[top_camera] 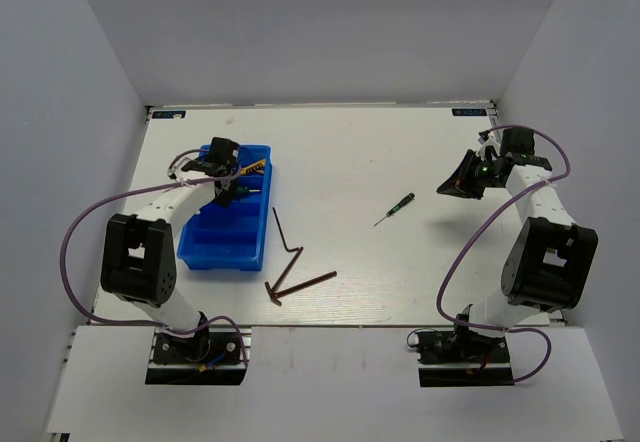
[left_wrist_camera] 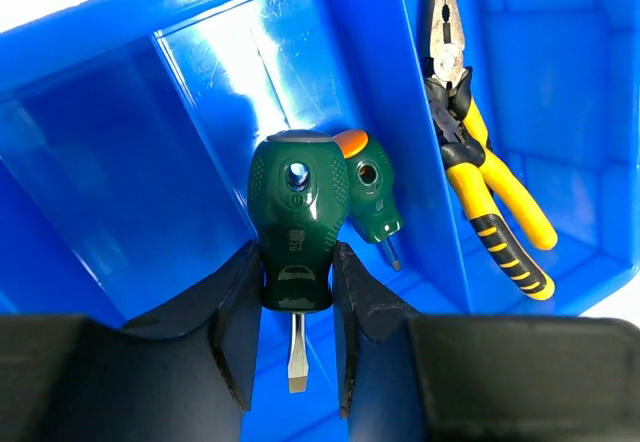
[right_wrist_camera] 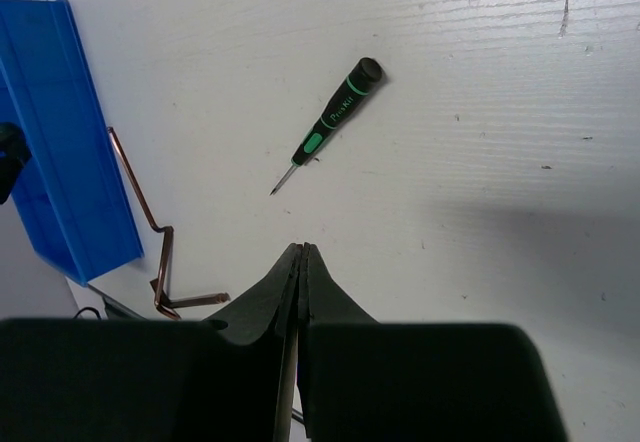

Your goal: Sort the tools into containers

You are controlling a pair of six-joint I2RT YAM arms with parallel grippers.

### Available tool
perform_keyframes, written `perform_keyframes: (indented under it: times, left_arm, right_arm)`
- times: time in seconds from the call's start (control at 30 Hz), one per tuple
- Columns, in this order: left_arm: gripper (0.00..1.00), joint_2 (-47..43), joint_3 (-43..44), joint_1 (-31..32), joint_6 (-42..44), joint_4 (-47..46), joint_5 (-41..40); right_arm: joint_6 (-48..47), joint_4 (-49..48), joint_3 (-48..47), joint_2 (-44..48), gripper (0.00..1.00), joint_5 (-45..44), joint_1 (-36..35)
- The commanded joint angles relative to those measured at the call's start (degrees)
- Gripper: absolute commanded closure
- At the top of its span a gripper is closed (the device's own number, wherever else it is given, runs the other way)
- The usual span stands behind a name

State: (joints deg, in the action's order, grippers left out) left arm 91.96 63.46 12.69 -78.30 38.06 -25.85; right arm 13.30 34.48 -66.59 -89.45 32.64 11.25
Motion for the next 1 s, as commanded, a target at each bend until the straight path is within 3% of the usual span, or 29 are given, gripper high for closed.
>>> perform_keyframes:
  times: [0.0, 0.03, 0.13, 0.23, 0.33, 0.57, 0.67, 0.87, 0.97]
  left_arm:
    - [0.61, -1.08, 0.96, -0.38, -1.15, -2.29, -0.08]
    - [0.63, -1.08, 0.96, -0.38, -1.15, -2.29, 0.44]
    - [0.97, -1.95, 1.48, -0.38, -0.62, -2.29, 2.63]
    - [1.00, -5.37, 0.00, -0.38, -0.62, -3.69, 3.35]
    - [0.92, -6.01, 0.00, -0.38, -0.62, -4.84, 3.35]
    - [0.92, -3.72, 3.25, -0.38, 0.52, -4.22, 2.73]
    - [0.86, -1.09, 3.25, -0.38, 0.52, -4.23, 3.35]
    - [0.68, 2.07, 4.04, -0.38, 0.52, -5.54, 3.35]
    - [0.52, 2.87, 4.65, -0.38, 1.04, -5.54, 3.87]
  right_arm:
    - [0.06, -0.82, 0.49, 1.38, 0.97, 1.46, 0.27]
    - [0.15, -0.82, 0.49, 1.38, 0.97, 1.55, 0.27]
    - [0.15, -0.82, 0.41, 1.56, 0.97, 1.46, 0.36]
    - [0.06, -0.99, 0.41, 1.56, 0.97, 1.37, 0.44]
    - [0.06, -0.82, 0.49, 1.38, 0.97, 1.37, 0.36]
    - [0.06, -0.99, 0.49, 1.47, 0.96, 1.72, 0.36]
    - [0.15, -0.82, 0.49, 1.47, 0.96, 1.81, 0.36]
    - [0.15, -0.82, 0.49, 1.47, 0.96, 2.07, 0.53]
    - [0.06, -0.73, 0.49, 1.47, 0.96, 2.51, 0.88]
